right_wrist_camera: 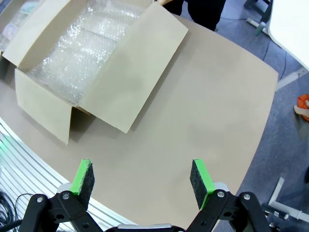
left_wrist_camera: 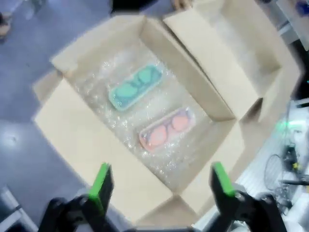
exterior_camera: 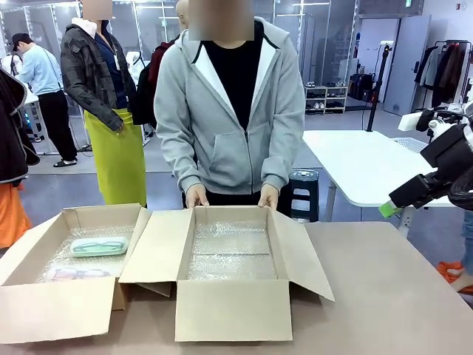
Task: Pack the glasses set securely to prepare it for shipping.
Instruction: Position the Package Box on the left side of the table.
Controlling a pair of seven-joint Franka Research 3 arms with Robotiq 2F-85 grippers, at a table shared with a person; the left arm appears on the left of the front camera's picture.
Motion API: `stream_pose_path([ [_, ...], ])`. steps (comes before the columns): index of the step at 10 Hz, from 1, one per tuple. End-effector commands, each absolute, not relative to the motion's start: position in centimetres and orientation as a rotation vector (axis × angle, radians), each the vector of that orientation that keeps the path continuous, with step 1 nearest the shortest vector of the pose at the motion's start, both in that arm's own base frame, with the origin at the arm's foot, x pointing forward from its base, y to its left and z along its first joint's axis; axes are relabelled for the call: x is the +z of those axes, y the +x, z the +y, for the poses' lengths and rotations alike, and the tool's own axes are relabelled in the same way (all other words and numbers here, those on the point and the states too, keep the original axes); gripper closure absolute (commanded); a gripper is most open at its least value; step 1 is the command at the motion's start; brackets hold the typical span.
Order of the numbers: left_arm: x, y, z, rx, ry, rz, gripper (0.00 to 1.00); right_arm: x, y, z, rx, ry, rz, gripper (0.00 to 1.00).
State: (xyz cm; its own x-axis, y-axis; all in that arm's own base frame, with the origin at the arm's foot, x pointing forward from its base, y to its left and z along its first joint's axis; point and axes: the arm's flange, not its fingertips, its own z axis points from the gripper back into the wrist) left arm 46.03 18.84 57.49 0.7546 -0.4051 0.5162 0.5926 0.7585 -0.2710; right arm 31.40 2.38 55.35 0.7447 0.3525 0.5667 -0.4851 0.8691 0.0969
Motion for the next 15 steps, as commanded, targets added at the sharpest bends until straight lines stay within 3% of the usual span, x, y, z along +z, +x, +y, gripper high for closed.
stream_pose_path([
  [1,56.0,41.3,13.4,-0.590,-0.334,-0.555,0.00,55.4,31.3,2.4,0.462,0.241,-0.568,0.00],
  [5,55.3,36.8,3.8,-0.650,-0.216,-0.686,0.00,55.4,31.3,2.4,0.462,0.241,-0.568,0.00],
  [7,53.8,34.5,0.9,-0.799,-0.232,-0.716,0.00,55.4,31.3,2.4,0.462,0.241,-0.568,0.00],
  [15,53.9,34.6,0.1,-0.789,-0.266,-0.700,0.00,55.4,31.3,2.4,0.462,0.241,-0.568,0.00],
])
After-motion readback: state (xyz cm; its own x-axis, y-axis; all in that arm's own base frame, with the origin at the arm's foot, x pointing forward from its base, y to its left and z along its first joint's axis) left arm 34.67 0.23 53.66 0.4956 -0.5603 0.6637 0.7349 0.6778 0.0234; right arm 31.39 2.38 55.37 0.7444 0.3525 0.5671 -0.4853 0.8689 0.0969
